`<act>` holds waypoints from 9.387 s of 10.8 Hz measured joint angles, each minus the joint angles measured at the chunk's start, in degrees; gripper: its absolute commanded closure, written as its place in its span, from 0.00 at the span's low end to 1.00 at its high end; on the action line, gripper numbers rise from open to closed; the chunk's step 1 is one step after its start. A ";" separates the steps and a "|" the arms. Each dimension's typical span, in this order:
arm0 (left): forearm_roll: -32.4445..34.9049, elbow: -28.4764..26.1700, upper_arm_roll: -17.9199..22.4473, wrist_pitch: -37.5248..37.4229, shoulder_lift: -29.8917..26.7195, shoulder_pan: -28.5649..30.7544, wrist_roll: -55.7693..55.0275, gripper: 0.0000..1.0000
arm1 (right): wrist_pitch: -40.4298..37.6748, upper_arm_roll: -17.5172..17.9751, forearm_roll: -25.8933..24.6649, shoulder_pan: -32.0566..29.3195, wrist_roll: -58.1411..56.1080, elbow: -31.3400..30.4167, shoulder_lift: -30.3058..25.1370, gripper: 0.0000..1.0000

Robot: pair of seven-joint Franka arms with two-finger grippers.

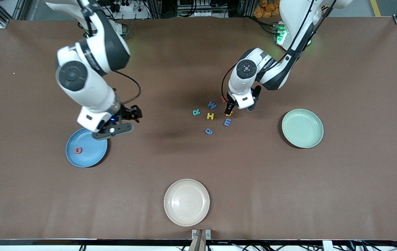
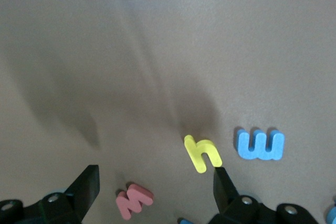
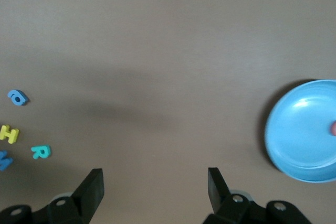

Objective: Sort uppercase to blue plate, lowercase to green plate

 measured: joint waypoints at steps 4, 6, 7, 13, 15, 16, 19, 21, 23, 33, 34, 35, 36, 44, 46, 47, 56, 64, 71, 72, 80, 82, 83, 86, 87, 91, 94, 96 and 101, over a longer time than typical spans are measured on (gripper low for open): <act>0.18 -0.54 6.18 3.42 1.10 -5.07 0.00 0.09 | 6.46 4.45 0.92 2.80 8.03 -0.12 5.97 0.14; 0.19 -0.54 7.53 4.01 1.93 -7.03 -0.07 0.10 | 10.10 6.45 0.96 4.54 12.70 -0.14 8.81 0.16; 0.19 -0.53 7.65 4.07 2.08 -7.50 -0.23 0.10 | 11.84 7.12 0.96 5.76 14.73 -0.34 9.93 0.16; 0.19 1.49 9.89 4.58 3.14 -9.87 -1.10 0.10 | 21.93 7.60 0.88 13.47 22.19 -5.41 14.44 0.22; 0.19 2.42 10.19 4.58 3.34 -9.88 -1.11 0.10 | 24.55 7.62 0.29 15.38 24.30 -5.43 16.45 0.24; 0.19 2.69 10.35 4.58 3.59 -9.88 -1.11 0.11 | 25.32 7.61 -1.14 15.90 25.88 -5.42 17.22 0.24; 0.19 2.97 10.42 4.62 4.30 -10.31 -1.20 0.17 | 27.23 7.61 -5.38 16.40 29.34 -5.43 19.06 0.27; 0.20 3.06 10.45 4.64 4.43 -11.00 -2.27 0.21 | 28.72 7.61 -7.09 16.47 29.62 -5.44 19.86 0.32; 0.20 3.11 10.48 4.64 4.45 -11.41 -2.69 0.23 | 29.29 7.62 -7.24 16.61 30.51 -5.44 20.35 0.34; 0.23 3.13 10.59 5.76 4.95 -11.43 -2.75 0.29 | 29.27 7.63 -12.03 16.80 31.66 -5.43 21.03 1.00; 0.23 3.13 10.60 6.02 5.05 -11.44 -2.75 0.28 | 29.20 7.61 -12.15 16.80 31.70 -5.43 21.01 1.00; 0.23 3.13 10.60 6.24 5.19 -11.44 -2.75 0.28 | 28.80 7.52 -12.22 16.74 31.81 -5.40 20.93 1.00; 0.23 3.13 10.60 6.32 5.32 -11.46 -2.75 0.29 | 27.29 7.38 -12.26 16.43 31.99 -5.31 20.57 1.00; 0.39 3.12 10.68 6.28 5.58 -11.78 -2.75 0.49 | 5.34 3.89 -7.87 -1.52 12.39 -4.70 6.78 1.00; 2.18 3.23 10.67 6.33 5.55 -11.91 -2.88 0.59 | 5.29 -0.83 -7.10 -2.63 6.61 -5.09 6.91 1.00; 2.75 3.35 10.67 6.35 5.55 -11.94 -2.97 0.64 | 5.30 -3.10 -6.09 -2.80 3.90 -5.16 6.98 1.00; 6.43 3.59 10.71 5.66 4.94 -11.98 -2.48 0.95 | 5.14 -9.48 -4.98 -8.29 -8.80 -6.16 8.60 0.88; 7.03 4.10 10.92 -15.89 -7.22 2.59 33.10 1.00 | 6.49 -11.24 -8.24 -10.76 -9.83 -5.95 10.31 0.00; 2.69 0.60 8.46 -19.21 -10.45 29.20 77.42 1.00 | 3.42 -11.00 -8.01 -1.96 3.46 -2.95 3.96 0.00; 0.32 0.39 8.41 -18.06 -9.62 29.66 79.82 0.95 | 3.44 -10.39 -7.82 0.61 8.26 -2.92 4.02 0.00; -2.20 1.18 7.49 -14.85 -7.36 29.42 80.65 0.20 | 15.50 1.25 -4.15 16.51 24.33 -3.08 9.84 0.19; -2.20 1.85 7.30 -14.85 -8.17 29.19 80.65 0.16 | 21.53 1.71 -4.17 20.43 24.32 -3.04 13.24 0.19; -2.20 1.98 6.83 -14.86 -8.79 29.01 80.65 0.15 | 22.72 1.96 -4.18 22.07 24.31 -2.94 14.32 0.19; -2.20 2.05 4.14 -14.90 -10.41 28.25 80.65 0.12 | 22.90 3.22 -5.20 26.36 24.21 -1.38 17.09 0.22; -2.20 2.05 3.22 -14.90 -10.73 28.07 80.65 0.09 | 23.21 3.27 -5.94 27.51 24.22 -0.38 18.51 0.24; -2.20 2.05 0.96 -14.91 -10.91 27.79 81.06 0.09 | 25.39 3.97 -9.99 29.32 24.09 1.57 21.46 0.31; -2.20 2.67 0.76 -14.91 -10.97 27.81 82.38 0.10 | 28.28 4.08 -12.12 29.33 22.85 1.58 22.48 0.31; -2.20 3.16 0.77 -14.91 -11.01 27.85 82.43 0.10 | 28.82 3.93 -12.49 29.08 17.81 1.58 22.89 0.31; -2.20 3.86 0.77 -14.91 -11.01 27.81 82.51 0.14 | 28.95 3.85 -12.48 27.72 9.54 1.37 23.32 0.33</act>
